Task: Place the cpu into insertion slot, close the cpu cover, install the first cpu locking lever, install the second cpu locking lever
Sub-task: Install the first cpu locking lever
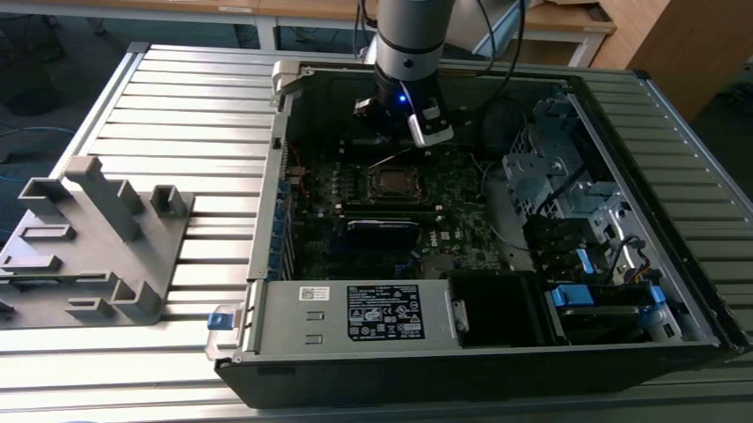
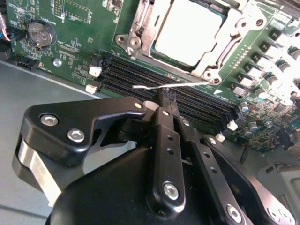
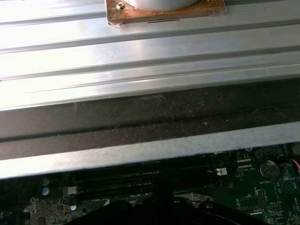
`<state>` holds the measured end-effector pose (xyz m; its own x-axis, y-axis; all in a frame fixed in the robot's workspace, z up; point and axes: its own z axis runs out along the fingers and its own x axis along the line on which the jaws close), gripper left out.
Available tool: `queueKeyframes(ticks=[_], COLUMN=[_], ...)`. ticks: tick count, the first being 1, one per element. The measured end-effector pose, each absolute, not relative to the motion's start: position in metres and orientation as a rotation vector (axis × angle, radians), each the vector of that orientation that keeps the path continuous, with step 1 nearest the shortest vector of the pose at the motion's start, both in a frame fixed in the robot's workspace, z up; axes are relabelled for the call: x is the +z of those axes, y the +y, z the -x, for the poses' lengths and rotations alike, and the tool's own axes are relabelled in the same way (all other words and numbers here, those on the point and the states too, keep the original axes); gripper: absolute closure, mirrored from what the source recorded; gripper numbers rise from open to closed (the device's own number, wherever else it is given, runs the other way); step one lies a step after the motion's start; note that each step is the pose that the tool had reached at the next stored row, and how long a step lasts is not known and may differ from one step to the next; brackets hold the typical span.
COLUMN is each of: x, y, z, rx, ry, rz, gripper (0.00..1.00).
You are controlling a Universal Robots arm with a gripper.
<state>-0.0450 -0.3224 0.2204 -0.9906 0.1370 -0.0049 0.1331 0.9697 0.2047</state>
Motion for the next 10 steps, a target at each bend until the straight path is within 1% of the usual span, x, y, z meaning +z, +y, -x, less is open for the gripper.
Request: queueKeyframes(ticks=[10], x=[0.2197], y=[-0.3224], z=[0.0445], rx=[0.311], ry=[3.099], rz=[-0.212], gripper=[0.89])
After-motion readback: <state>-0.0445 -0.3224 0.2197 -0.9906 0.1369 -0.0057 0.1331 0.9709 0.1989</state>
